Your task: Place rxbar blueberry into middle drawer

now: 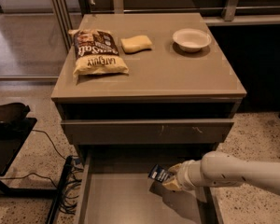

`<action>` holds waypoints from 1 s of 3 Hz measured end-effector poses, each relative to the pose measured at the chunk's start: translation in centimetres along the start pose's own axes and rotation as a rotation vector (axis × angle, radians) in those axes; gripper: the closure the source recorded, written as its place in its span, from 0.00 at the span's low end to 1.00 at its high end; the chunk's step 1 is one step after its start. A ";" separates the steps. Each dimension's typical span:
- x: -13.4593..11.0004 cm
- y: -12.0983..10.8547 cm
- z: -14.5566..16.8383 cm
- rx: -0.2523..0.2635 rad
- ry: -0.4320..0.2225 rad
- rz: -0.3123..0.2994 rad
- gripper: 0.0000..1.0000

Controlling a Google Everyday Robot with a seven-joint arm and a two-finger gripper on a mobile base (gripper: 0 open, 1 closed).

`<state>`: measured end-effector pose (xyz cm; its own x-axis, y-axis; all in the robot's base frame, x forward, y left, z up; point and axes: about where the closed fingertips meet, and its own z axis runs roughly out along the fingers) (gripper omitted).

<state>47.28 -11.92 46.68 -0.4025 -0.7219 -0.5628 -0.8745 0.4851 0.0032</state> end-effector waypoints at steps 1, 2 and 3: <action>0.0 0.0 0.0 -0.001 0.000 0.000 1.00; 0.7 -0.6 0.8 -0.009 -0.008 0.028 1.00; 1.7 -1.2 2.0 -0.016 -0.009 0.063 1.00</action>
Offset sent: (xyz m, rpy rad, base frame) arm 0.0111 -0.0125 -0.0228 0.0411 0.0364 -0.0490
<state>48.21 -12.77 44.05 -0.4550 -0.6856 -0.5682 -0.8514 0.5219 0.0521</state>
